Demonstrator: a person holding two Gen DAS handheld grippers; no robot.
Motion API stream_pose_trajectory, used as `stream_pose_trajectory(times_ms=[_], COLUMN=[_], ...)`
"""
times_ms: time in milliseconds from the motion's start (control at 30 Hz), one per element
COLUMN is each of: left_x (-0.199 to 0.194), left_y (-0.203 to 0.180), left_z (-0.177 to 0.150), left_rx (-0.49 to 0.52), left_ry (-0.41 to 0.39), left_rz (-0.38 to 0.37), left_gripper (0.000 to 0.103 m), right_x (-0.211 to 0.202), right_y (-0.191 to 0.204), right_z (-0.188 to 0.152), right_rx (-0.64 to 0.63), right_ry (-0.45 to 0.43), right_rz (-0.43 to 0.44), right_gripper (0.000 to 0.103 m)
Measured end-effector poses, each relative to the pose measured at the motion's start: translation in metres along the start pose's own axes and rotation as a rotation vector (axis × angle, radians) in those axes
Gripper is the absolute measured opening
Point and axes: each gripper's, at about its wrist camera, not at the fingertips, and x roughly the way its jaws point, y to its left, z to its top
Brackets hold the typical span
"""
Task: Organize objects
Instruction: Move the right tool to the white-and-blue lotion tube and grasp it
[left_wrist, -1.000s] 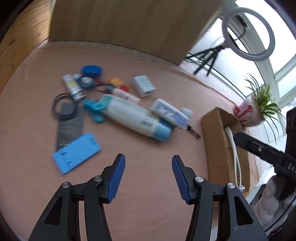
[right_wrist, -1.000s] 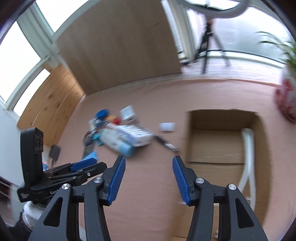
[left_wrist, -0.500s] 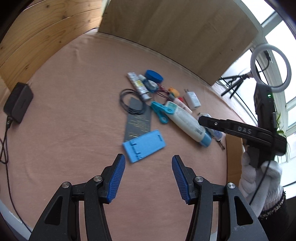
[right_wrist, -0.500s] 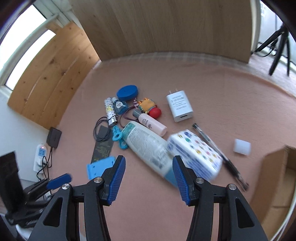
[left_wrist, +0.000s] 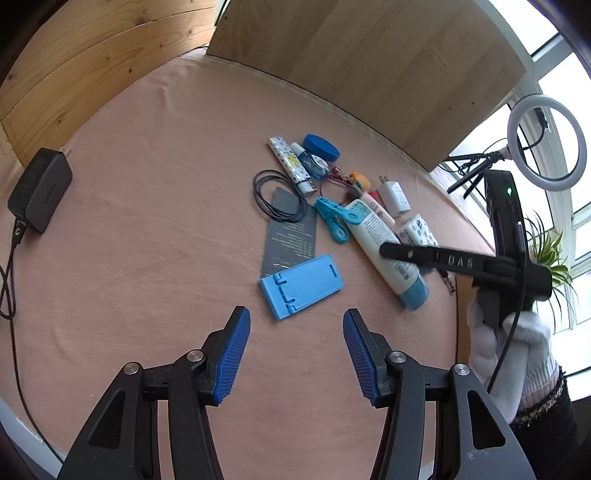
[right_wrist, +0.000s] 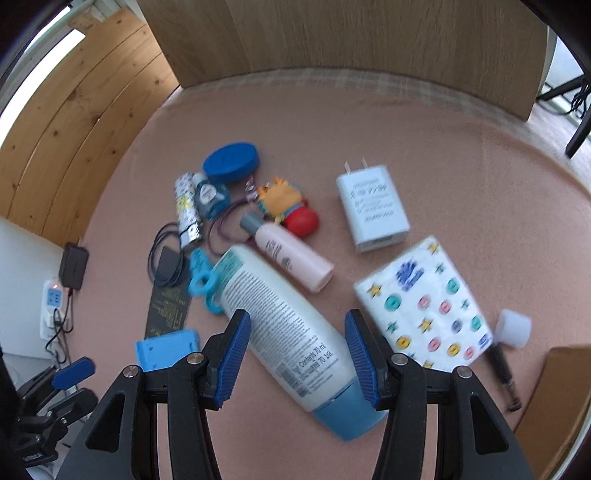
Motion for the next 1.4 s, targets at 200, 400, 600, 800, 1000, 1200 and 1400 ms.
stream_pose_trajectory(times_ms=[200, 400, 600, 800, 1000, 1200, 1400], left_x=[0.013, 0.026, 0.042, 0.063, 0.085, 0.1, 0.106], left_y=[-0.007, -0.02, -0.038, -0.066, -0.095, -0.104, -0.108], left_z=[-0.001, -0.002, -0.006, -0.012, -0.011, -0.011, -0.012], left_rx=[0.011, 0.043, 0.095, 0.173, 0.23, 0.23, 0.234], left_ry=[0.024, 0.051, 0.097, 0.152, 0.184, 0.204, 0.201], left_rz=[-0.008, -0.017, -0.039, -0.073, -0.09, -0.098, -0.108], left_gripper=[0.056, 0.056, 0.056, 0.061, 0.061, 0.061, 0.061], right_x=[0.004, -0.001, -0.007, -0.022, -0.026, -0.025, -0.019], right_y=[0.0, -0.007, -0.005, -0.023, -0.031, -0.027, -0.025], right_z=[-0.029, -0.057, -0.081, -0.09, -0.086, -0.081, -0.083], right_rx=[0.015, 0.11, 0.144, 0.235, 0.271, 0.268, 0.283], right_ry=[0.045, 0.044, 0.047, -0.012, -0.019, -0.013, -0.003], right_rz=[0.05, 0.136, 0.189, 0.184, 0.183, 0.2, 0.217], right_gripper=[0.045, 0.037, 0.038, 0.044, 0.044, 0.045, 0.045])
